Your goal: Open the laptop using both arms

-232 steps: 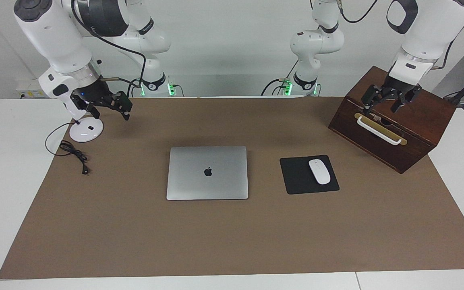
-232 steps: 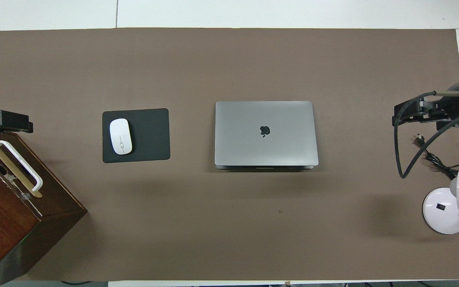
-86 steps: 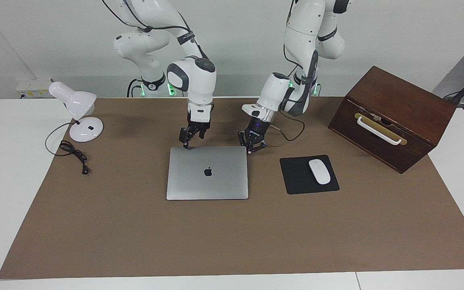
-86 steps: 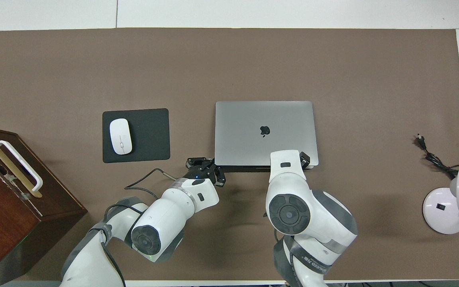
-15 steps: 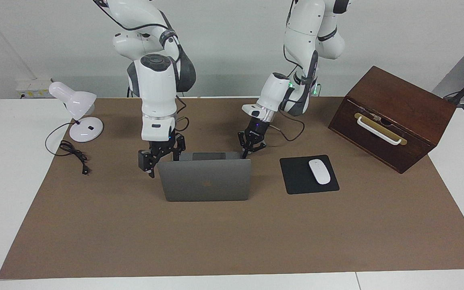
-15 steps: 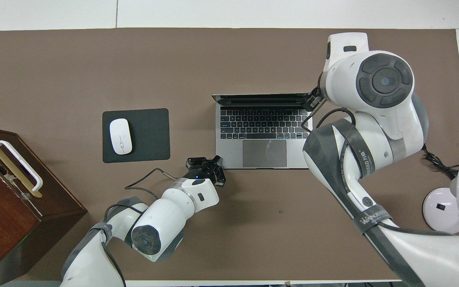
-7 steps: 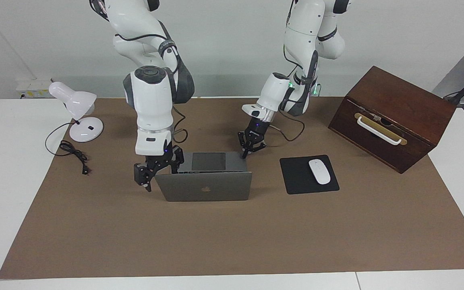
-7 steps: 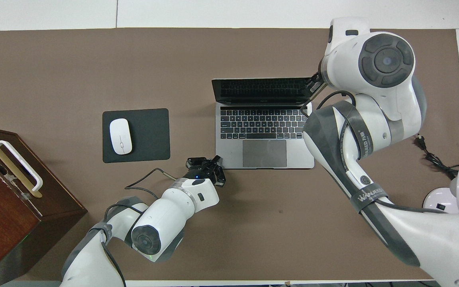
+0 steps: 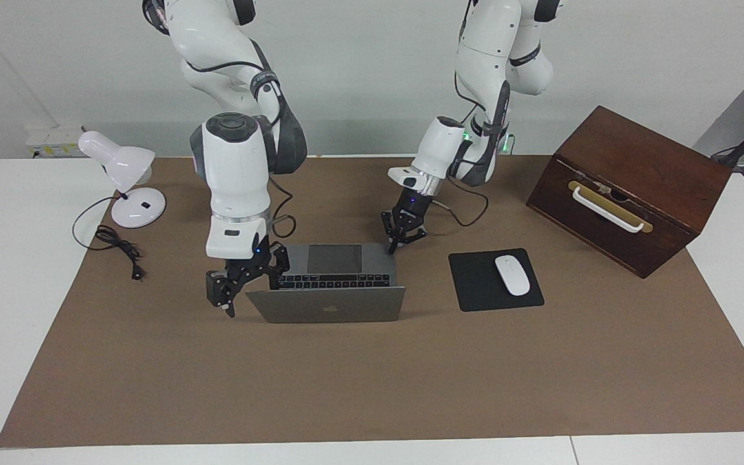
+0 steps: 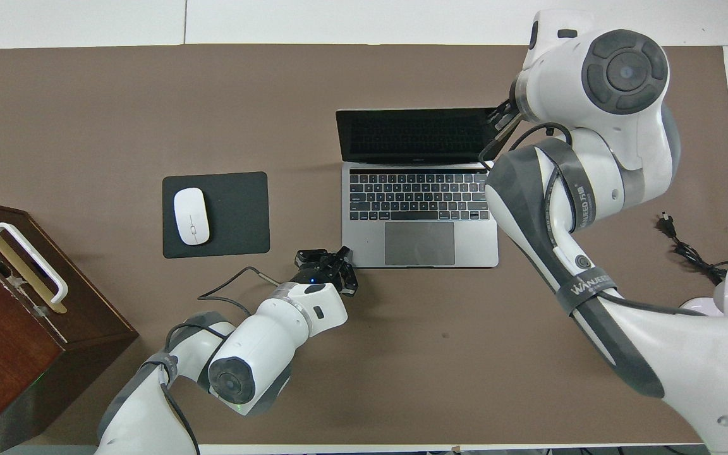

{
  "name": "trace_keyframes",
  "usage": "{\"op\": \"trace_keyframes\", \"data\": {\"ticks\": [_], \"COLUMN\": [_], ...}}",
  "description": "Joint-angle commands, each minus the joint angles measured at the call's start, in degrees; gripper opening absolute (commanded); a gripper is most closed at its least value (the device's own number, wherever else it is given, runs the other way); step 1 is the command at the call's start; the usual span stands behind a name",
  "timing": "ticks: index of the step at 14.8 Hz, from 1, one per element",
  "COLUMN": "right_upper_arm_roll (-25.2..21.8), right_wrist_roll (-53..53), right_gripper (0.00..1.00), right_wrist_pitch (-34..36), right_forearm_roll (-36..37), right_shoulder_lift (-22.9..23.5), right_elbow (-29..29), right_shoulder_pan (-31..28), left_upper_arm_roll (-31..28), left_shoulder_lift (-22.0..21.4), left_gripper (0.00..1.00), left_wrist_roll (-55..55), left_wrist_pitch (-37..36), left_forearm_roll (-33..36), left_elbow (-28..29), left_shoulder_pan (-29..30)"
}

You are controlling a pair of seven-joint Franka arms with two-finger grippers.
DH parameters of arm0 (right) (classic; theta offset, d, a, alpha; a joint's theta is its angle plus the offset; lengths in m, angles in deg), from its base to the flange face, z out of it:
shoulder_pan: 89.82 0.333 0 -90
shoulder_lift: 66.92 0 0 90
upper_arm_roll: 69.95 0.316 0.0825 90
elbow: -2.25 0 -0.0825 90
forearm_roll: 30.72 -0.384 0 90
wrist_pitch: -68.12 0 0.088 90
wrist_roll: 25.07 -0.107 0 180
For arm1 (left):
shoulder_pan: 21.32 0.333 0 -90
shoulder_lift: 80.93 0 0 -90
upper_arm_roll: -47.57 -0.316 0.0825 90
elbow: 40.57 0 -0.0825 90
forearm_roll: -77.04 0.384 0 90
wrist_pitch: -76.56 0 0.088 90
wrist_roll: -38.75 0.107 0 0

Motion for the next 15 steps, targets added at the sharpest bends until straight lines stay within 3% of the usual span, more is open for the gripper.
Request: {"op": "trace_keyframes", "data": {"ticks": [1, 3, 15], "right_upper_arm_roll": [0.4, 0.3, 0.3], "right_wrist_roll": [1.1, 0.8, -0.4], "right_gripper": [1.0, 1.0, 1.0], "right_wrist_pitch": [4.4, 7.9, 28.2], "right_forearm_roll": [-3.7, -6.9, -7.4], "right_shoulder_lift": [0.5, -1.1, -12.0], "right_elbow": [1.9, 1.9, 1.1], "right_shoulder_pan": [0.2, 0.2, -2.3], "left_upper_arm_roll": [0.2, 0.1, 0.2], "left_shoulder_lift": [3.1, 3.1, 2.3], "left_gripper": [0.0, 0.0, 0.0], "left_wrist_roll": [1.2, 1.2, 0.0], "left_wrist_pitch": [0.7, 0.7, 0.7], "left_forearm_roll": [-0.6, -0.6, -0.7], "left_elbow": [-1.5, -1.4, -1.7], "left_shoulder_pan": [0.2, 0.2, 0.3]}}
